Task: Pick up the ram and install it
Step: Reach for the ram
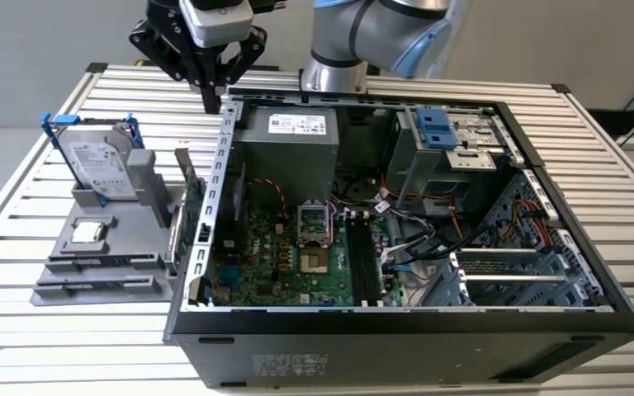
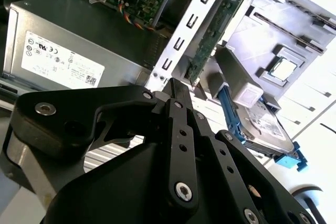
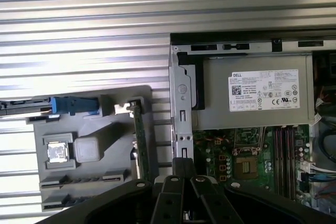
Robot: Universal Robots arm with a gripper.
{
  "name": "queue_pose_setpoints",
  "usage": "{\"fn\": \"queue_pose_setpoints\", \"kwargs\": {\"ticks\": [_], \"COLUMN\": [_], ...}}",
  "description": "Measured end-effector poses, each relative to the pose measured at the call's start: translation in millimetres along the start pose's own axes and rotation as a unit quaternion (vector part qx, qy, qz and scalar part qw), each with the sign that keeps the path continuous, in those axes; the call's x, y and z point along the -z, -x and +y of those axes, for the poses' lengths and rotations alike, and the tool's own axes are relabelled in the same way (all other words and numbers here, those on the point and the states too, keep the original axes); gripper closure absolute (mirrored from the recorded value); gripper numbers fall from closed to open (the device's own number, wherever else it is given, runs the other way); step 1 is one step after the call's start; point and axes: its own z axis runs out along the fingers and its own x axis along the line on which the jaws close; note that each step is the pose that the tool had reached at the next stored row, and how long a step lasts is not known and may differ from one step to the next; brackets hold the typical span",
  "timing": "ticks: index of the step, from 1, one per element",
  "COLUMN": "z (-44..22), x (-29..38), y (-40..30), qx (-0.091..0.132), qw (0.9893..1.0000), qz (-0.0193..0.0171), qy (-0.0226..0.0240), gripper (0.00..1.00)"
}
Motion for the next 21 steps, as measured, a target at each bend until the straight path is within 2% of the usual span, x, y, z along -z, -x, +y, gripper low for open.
{"fn": "queue_pose_setpoints", "kwargs": {"ticks": [21], "z": [-0.5], "x": [0.1], "y": [-7.7], "qx": [0.000], "qw": [1.0000], "qz": [0.0000], "qy": [0.0000], "gripper": [1.00]}}
